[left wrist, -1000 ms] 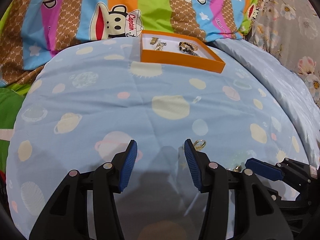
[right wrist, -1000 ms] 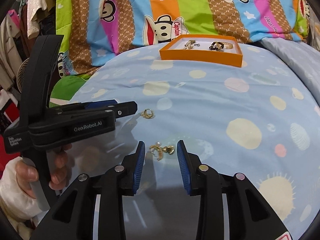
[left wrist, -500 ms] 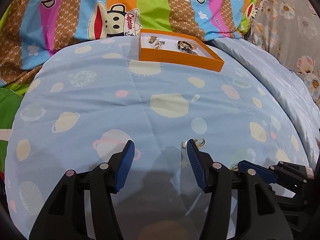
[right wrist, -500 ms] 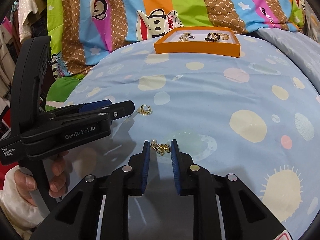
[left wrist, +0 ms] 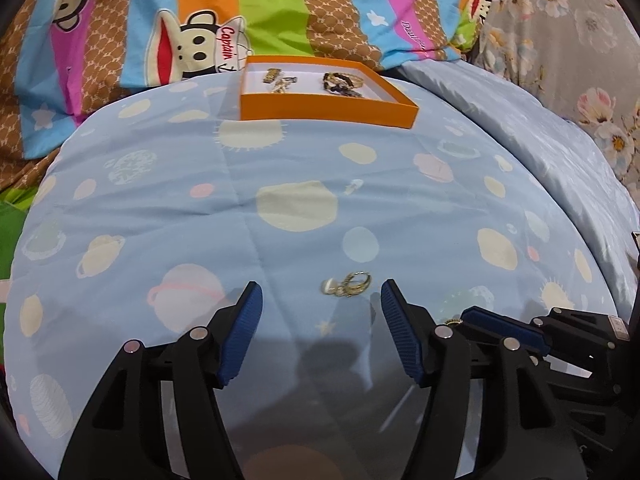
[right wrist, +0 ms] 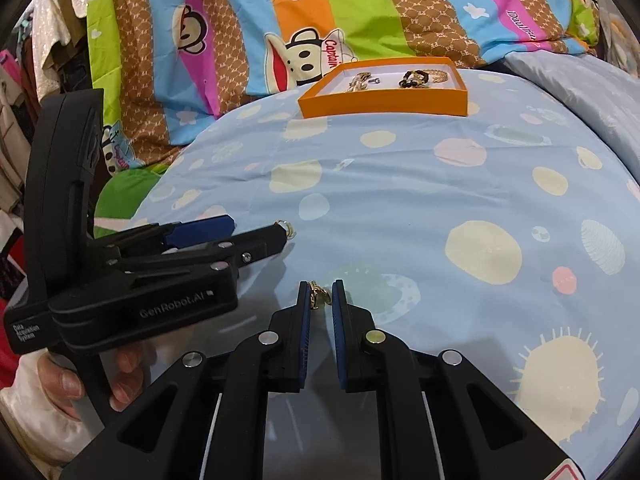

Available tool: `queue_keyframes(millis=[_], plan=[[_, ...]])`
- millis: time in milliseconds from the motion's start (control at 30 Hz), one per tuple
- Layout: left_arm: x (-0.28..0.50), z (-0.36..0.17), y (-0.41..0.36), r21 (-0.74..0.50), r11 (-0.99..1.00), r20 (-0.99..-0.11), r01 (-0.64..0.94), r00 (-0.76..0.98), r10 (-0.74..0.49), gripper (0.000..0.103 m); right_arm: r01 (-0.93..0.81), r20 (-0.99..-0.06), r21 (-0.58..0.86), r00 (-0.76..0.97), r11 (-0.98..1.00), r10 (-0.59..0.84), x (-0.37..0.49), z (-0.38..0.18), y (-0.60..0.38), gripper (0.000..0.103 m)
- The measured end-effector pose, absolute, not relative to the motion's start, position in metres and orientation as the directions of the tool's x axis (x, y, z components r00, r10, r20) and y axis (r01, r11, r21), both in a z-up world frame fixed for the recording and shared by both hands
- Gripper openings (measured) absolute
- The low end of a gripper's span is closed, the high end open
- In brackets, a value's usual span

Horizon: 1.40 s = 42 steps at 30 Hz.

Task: Organize jewelry
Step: 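Grasp the other small gold earring with the left tool while the right tool holds its earring, then carry both small gold earrings into the orange box and open both tools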

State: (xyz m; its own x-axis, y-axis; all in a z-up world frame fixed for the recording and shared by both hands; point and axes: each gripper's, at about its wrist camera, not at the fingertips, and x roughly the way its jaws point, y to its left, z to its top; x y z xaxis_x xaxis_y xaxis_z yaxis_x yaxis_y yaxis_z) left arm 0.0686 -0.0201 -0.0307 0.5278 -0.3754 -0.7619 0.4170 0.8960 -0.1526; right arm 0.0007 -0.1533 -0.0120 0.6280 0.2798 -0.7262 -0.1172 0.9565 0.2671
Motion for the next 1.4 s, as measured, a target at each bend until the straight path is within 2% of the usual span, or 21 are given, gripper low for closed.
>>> queue_keyframes(millis=[167, 333, 400, 733, 967, 1167, 1400], plan=[[0.071, -0.032, -0.037, -0.126, 0.886, -0.764, 0.447, 0.527, -0.374, 0.055, -0.094, -0.72, 0.266, 0.643, 0.959, 0.262, -0.002, -0.01, -0.161, 0.01], [0.069, -0.031, -0.043, -0.124, 0.871, -0.761, 0.475, 0.518, -0.391, 0.029, -0.077, -0.713, 0.276, 0.652, 0.958, 0.258, -0.003, -0.01, -0.168, 0.01], [0.069, -0.031, -0.043, -0.132, 0.87, -0.76, 0.476, 0.514, -0.397, 0.023, -0.076, -0.711, 0.276, 0.655, 0.958, 0.257, -0.003, -0.009, -0.169, 0.01], [0.066, -0.02, -0.041, -0.172, 0.857, -0.744, 0.485, 0.506, -0.436, 0.023, -0.082, -0.694, 0.264, 0.675, 0.961, 0.248, -0.003, 0.004, -0.178, 0.01], [0.095, 0.021, -0.047, -0.168, 0.853, -0.696, 0.494, 0.553, -0.457, 0.023, -0.111, -0.65, 0.193, 0.73, 0.975, 0.212, 0.029, 0.045, -0.195, 0.01], [0.153, 0.05, -0.067, -0.104, 0.871, -0.653, 0.48, 0.627, -0.424, 0.023, -0.104, -0.617, 0.187, 0.762, 0.977, 0.199, 0.1, 0.074, -0.217, 0.01], [0.235, 0.045, -0.094, -0.102, 0.893, -0.654, 0.439, 0.647, -0.393, 0.023, -0.102, -0.639, 0.222, 0.736, 0.97, 0.224, 0.197, 0.071, -0.226, 0.01]])
